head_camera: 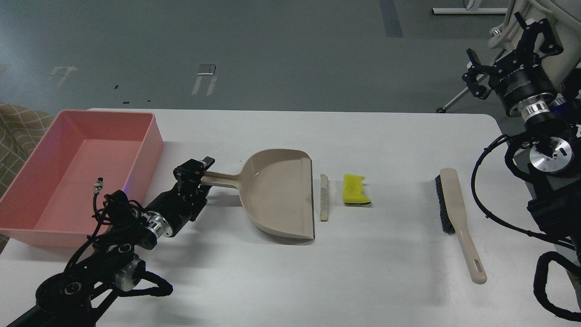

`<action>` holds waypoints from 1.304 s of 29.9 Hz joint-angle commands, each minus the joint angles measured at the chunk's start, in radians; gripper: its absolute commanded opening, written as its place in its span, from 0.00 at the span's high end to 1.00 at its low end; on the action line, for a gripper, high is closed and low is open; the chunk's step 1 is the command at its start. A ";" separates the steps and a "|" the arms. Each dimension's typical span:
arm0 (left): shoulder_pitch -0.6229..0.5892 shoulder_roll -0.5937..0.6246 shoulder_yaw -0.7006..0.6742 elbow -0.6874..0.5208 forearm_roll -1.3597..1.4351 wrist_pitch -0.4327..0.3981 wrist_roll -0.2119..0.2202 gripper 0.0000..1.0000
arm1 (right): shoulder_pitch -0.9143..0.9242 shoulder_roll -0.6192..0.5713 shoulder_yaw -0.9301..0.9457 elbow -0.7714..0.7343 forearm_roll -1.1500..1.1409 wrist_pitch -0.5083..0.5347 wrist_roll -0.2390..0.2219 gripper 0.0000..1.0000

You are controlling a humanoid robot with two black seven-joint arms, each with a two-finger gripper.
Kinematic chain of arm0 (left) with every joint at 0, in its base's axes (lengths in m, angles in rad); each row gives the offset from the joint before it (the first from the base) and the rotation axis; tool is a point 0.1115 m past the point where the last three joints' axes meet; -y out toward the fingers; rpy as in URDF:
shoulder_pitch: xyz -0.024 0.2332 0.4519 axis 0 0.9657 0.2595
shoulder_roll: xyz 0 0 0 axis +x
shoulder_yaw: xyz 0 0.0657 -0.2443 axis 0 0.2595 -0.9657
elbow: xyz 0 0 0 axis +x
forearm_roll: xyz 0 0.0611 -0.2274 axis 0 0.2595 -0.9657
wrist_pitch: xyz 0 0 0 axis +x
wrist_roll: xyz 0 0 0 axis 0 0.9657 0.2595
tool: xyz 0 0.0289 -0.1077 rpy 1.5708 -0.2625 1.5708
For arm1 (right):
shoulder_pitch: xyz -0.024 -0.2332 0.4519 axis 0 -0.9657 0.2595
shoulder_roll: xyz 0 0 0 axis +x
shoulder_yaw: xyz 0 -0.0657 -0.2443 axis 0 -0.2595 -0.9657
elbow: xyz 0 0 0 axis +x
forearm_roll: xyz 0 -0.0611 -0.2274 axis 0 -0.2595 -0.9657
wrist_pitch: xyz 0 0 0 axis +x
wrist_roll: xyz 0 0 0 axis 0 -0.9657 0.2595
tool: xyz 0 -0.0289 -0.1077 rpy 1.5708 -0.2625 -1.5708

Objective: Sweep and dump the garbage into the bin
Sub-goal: 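Grasp the beige dustpan handle with the left gripper and lift slightly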

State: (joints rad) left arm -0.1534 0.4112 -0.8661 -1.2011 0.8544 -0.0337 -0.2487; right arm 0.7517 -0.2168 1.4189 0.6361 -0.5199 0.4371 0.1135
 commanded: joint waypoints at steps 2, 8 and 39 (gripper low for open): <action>-0.009 0.000 0.018 0.012 -0.001 0.001 -0.001 0.43 | 0.000 0.000 0.000 -0.001 0.000 0.000 0.000 0.00; -0.014 0.001 0.018 0.012 -0.001 0.001 -0.001 0.50 | -0.002 0.000 0.000 -0.001 0.000 0.000 0.000 0.00; -0.026 0.004 0.021 0.012 0.005 0.001 -0.015 0.76 | -0.005 0.000 0.000 -0.003 0.000 -0.001 0.002 0.00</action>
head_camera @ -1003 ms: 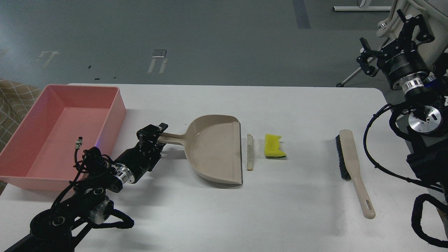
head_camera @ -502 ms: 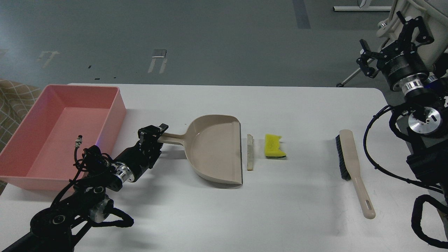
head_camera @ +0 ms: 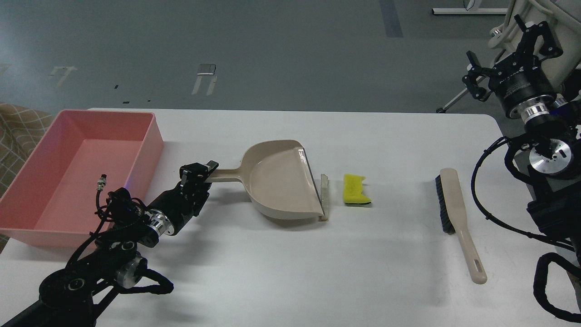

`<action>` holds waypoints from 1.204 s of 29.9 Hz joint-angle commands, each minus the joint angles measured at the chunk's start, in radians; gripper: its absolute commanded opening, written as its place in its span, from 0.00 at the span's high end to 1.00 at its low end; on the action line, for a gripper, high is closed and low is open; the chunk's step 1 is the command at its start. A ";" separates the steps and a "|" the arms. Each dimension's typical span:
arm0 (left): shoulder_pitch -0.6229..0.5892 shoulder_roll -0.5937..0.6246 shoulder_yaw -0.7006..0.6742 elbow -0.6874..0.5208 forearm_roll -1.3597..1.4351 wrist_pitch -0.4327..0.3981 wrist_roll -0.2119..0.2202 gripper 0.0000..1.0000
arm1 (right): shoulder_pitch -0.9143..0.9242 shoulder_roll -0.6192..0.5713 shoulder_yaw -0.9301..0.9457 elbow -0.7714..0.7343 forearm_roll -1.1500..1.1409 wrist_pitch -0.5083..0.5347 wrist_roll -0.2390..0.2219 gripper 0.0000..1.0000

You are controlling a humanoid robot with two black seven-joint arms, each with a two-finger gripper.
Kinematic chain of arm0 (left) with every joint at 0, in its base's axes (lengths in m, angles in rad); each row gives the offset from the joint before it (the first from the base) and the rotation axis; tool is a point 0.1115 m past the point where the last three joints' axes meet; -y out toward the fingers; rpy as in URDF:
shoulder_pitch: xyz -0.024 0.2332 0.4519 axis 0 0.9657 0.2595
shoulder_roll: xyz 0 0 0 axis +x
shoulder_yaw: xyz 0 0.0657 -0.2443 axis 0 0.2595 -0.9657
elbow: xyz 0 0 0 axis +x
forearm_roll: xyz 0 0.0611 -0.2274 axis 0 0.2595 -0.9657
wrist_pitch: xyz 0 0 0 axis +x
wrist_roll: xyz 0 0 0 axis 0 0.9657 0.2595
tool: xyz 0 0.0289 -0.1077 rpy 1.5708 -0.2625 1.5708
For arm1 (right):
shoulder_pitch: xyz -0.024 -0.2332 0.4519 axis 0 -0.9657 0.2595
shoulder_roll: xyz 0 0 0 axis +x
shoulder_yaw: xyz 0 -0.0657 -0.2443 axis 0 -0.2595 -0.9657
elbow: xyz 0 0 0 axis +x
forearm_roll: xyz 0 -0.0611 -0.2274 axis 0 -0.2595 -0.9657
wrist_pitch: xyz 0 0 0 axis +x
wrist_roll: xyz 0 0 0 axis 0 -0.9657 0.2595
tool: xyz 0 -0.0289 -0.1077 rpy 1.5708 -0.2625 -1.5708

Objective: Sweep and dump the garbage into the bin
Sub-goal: 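Grasp the beige dustpan handle with the left gripper and lift slightly, then reach the right gripper to the wooden brush handle and grasp it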

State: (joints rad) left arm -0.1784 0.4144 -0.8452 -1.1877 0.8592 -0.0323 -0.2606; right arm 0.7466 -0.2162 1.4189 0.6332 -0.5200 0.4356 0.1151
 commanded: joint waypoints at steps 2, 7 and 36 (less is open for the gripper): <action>-0.007 0.001 0.000 -0.001 0.000 0.000 -0.005 0.77 | 0.000 0.000 0.000 0.000 0.002 0.000 0.000 0.00; -0.012 0.003 0.000 -0.009 0.003 0.000 -0.025 0.85 | -0.004 0.000 0.000 0.000 0.000 -0.001 0.000 0.00; -0.036 0.133 0.031 -0.058 0.132 -0.009 -0.141 0.96 | -0.023 -0.690 -0.535 0.566 -0.577 0.053 0.001 0.00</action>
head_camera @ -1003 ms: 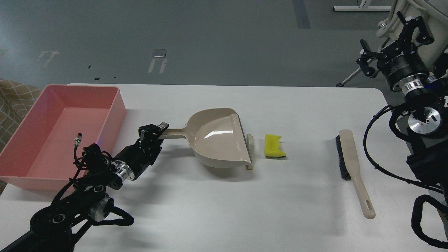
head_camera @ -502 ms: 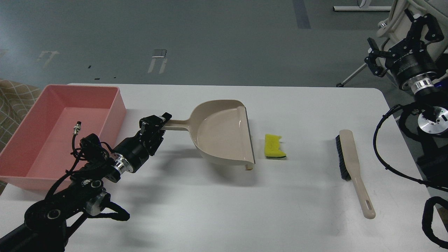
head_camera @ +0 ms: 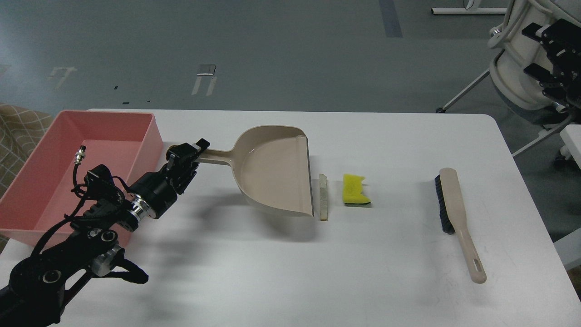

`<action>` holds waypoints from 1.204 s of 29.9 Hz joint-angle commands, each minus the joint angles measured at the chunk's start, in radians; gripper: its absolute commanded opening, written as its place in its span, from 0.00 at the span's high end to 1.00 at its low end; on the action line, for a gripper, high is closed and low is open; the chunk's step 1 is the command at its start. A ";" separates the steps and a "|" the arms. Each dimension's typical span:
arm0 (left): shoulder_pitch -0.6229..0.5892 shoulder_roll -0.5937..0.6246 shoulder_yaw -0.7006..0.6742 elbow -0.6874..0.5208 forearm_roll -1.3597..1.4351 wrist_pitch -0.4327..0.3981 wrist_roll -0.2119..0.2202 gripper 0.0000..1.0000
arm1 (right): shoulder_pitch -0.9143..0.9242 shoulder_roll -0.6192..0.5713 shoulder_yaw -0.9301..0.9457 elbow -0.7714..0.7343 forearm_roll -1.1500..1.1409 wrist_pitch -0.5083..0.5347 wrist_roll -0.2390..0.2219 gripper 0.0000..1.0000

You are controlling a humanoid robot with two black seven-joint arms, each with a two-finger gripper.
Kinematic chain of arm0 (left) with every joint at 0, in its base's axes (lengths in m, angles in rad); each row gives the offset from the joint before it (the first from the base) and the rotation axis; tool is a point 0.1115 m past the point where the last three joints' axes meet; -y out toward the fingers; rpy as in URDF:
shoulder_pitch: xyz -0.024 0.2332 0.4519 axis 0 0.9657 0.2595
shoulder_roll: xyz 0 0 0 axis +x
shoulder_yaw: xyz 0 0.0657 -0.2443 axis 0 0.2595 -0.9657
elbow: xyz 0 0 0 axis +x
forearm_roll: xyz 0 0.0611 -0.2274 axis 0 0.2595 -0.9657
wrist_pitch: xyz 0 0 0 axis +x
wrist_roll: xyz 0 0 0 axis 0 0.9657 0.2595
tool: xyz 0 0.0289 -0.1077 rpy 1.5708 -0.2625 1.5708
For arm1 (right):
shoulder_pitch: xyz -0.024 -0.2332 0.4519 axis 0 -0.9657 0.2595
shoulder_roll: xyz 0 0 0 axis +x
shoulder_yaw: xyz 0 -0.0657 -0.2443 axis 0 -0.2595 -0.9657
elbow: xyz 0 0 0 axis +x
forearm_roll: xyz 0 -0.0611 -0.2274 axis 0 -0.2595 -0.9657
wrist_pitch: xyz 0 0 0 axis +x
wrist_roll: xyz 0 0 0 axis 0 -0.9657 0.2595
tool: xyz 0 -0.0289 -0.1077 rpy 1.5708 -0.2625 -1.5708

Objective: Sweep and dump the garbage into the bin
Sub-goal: 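Reach the right gripper to the wooden brush handle and grasp it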

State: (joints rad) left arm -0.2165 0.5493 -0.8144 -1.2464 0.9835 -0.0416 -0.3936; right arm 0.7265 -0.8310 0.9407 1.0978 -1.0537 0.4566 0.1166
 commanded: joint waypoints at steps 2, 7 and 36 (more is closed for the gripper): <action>0.003 0.000 0.000 0.001 0.008 -0.001 -0.008 0.96 | 0.002 -0.196 -0.109 0.200 -0.113 0.032 0.000 0.00; 0.005 -0.002 0.000 -0.001 0.008 -0.018 -0.008 0.96 | -0.009 -0.238 -0.151 0.318 -0.178 0.032 -0.002 0.00; 0.008 -0.026 0.000 0.002 0.004 -0.018 -0.010 1.00 | -0.348 -0.315 -0.223 0.542 -0.172 0.005 -0.129 0.21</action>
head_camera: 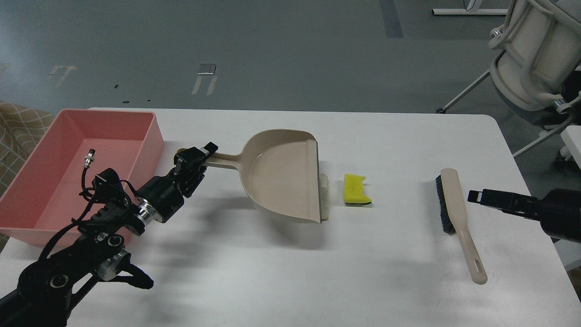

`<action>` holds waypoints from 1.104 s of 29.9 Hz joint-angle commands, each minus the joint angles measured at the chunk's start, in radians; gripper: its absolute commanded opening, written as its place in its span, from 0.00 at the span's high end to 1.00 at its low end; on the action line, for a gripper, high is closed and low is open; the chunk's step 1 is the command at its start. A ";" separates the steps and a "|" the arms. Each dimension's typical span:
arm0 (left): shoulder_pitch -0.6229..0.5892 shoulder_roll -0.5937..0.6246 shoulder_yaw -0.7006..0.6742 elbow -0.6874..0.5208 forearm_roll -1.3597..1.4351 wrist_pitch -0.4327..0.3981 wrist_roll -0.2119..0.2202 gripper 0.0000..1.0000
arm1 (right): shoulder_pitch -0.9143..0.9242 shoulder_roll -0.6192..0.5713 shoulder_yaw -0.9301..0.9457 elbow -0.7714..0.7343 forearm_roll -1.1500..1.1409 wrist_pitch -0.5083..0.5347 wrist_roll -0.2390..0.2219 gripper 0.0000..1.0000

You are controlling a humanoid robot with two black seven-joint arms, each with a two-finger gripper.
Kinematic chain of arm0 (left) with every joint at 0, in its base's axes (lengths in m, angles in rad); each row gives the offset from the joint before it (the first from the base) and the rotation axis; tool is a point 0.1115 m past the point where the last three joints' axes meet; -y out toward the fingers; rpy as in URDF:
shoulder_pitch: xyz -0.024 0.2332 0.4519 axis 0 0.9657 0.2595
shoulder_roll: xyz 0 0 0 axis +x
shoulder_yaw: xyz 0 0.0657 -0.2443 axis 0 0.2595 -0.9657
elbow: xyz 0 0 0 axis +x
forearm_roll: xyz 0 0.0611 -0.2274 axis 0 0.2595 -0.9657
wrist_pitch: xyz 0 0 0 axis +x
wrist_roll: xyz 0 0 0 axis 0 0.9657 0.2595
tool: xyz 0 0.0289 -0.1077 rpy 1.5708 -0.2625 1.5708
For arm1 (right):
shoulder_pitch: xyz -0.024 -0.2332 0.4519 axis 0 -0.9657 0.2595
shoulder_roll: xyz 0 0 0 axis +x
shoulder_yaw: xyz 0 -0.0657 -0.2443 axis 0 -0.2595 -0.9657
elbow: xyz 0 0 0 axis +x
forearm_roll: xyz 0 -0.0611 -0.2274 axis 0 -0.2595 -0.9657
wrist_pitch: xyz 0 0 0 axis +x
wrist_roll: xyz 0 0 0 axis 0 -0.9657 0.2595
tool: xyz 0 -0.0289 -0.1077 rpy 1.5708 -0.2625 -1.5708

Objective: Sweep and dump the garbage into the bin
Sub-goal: 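Reach the right gripper to the wooden brush handle and grasp it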

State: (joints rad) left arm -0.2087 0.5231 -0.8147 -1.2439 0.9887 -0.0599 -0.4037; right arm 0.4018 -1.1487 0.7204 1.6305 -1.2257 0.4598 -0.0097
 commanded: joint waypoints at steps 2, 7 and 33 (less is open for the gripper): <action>0.000 -0.002 0.000 0.001 -0.002 0.000 0.000 1.00 | -0.038 0.023 -0.004 0.008 0.000 0.002 -0.013 0.21; 0.000 -0.012 0.000 0.001 -0.002 0.002 0.000 1.00 | -0.057 0.095 -0.004 -0.004 -0.006 -0.006 -0.076 0.20; 0.002 -0.028 0.000 0.026 -0.002 0.002 -0.001 1.00 | -0.112 0.175 -0.004 -0.024 -0.040 -0.036 -0.210 0.54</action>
State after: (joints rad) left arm -0.2070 0.4956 -0.8131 -1.2191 0.9876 -0.0583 -0.4036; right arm 0.2926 -0.9784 0.7167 1.6049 -1.2659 0.4235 -0.2175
